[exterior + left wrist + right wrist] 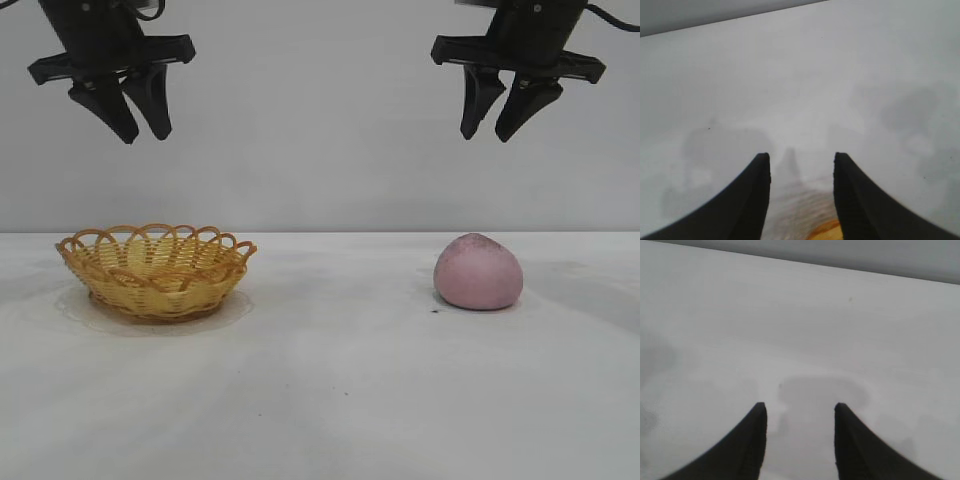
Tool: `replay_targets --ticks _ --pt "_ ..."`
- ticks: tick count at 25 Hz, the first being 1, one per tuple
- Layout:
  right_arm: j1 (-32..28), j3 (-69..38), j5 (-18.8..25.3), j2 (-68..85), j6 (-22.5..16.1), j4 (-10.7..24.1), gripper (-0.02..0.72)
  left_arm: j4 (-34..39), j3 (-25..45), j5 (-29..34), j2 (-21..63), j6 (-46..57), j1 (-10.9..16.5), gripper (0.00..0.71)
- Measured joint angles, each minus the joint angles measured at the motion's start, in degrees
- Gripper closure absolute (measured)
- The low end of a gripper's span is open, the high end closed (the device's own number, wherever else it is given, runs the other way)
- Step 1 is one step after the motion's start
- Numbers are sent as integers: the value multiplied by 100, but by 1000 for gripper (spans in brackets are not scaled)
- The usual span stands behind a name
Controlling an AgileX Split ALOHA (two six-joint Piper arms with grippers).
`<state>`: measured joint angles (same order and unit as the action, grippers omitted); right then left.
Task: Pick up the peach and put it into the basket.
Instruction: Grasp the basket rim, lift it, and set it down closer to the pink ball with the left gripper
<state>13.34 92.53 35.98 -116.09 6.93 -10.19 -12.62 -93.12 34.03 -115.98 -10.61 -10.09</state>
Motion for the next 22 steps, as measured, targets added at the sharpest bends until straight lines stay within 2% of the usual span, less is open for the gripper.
replay_targets --ticks 10,16,22 --pt "0 0 12 0 0 -22 390 86 0 103 0 -13 0 451" --pt "0 0 33 0 0 -22 390 642 -25 832 -189 -434 0 451" --pt "0 0 69 0 0 -22 390 745 -25 1485 -613 -966 0 451"
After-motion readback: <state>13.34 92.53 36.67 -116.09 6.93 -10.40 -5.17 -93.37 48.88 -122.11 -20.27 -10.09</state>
